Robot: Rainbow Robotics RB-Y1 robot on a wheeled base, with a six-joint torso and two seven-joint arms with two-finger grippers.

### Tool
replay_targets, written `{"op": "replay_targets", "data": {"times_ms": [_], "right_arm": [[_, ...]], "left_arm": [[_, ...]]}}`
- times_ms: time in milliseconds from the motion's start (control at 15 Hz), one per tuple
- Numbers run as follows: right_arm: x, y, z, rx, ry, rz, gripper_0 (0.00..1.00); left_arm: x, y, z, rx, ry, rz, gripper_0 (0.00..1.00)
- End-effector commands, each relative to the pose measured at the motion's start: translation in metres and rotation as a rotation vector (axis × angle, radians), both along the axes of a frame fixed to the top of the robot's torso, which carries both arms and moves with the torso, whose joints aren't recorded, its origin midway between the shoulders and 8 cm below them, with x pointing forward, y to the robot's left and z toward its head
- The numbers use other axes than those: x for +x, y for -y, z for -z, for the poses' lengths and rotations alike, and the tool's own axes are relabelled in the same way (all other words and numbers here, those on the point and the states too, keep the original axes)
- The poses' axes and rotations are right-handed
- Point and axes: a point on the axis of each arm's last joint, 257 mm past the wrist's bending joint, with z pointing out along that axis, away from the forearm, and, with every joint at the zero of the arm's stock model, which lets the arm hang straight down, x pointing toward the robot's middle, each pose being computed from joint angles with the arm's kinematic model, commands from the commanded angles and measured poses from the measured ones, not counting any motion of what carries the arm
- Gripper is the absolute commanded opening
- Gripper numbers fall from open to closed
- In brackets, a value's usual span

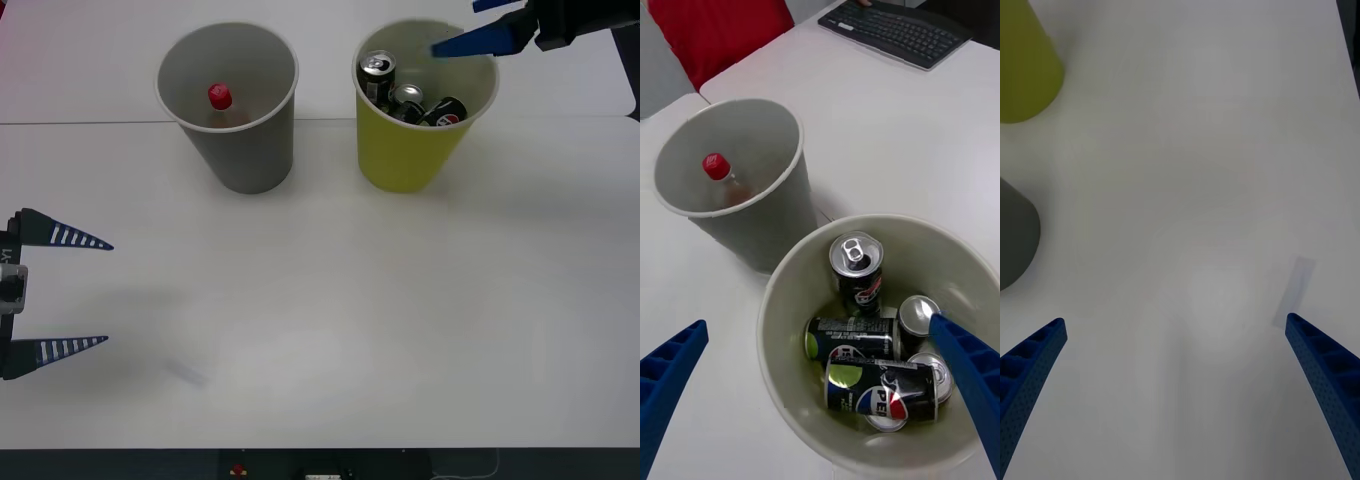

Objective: Put the can into the green bin and the plastic bottle into the gray bin

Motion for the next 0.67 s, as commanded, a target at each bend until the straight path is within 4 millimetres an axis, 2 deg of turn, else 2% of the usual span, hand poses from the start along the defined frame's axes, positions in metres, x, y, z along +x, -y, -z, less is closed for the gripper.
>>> {"op": "replay_targets", "data": {"times_ms": [67,333,667], "right_arm": [[-0.025,0.002,0.012,-0.061,0.064,-0.096,1.00],[-0.065,0.010,0.032,-0.067,0.101,-0.265,1.00],[-0.103,0.025,0.068,-0.117,0.153,-0.357,1.00]], "left_arm": [[0.000,0.000,0.000,0.000,0.000,0.000,1.00],[0.000,0.000,0.000,0.000,0.000,0.000,1.00],[0.000,0.000,0.000,0.000,0.000,0.000,1.00]]}}
